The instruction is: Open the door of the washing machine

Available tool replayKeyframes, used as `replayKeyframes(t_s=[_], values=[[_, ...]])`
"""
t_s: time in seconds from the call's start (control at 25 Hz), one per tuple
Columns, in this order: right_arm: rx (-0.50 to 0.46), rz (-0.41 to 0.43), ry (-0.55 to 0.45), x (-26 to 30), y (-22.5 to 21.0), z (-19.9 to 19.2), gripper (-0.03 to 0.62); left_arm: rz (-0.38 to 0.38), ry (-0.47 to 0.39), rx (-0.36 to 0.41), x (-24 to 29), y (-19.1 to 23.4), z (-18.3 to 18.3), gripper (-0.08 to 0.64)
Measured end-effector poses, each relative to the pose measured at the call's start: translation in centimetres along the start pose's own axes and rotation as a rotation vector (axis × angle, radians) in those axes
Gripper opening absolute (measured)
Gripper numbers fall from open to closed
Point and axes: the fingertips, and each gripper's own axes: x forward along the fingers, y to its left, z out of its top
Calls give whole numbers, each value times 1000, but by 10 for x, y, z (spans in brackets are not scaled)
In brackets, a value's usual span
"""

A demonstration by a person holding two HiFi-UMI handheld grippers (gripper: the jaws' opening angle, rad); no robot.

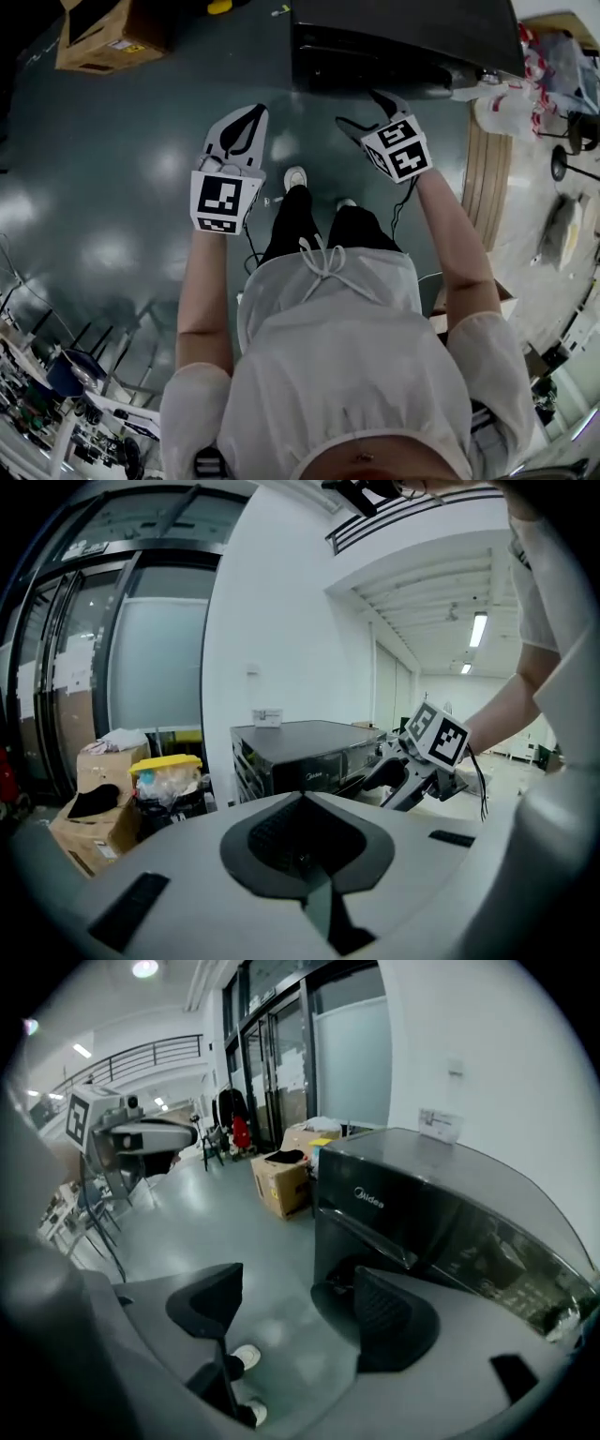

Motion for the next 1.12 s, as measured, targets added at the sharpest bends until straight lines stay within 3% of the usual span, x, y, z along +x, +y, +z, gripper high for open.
replayKeyframes(t_s=[0.24,0.6,0.76,0.88,0.96,1.12], values=[[-206,70,222,89,-10,-26,372,21,66,-87,23,17,-55,21],[-545,175,613,179,-15,-64,289,145,99,-198,16,47,-97,21],[-683,219,736,203,-17,-79,281,175,113,-219,12,48,-116,21],[-790,258,791,217,-15,-88,234,194,121,-224,14,50,-131,21],[-859,256,837,223,-14,-93,216,210,121,-225,17,52,-139,21],[-1006,175,937,230,-21,-104,151,237,115,-274,15,50,-149,21]])
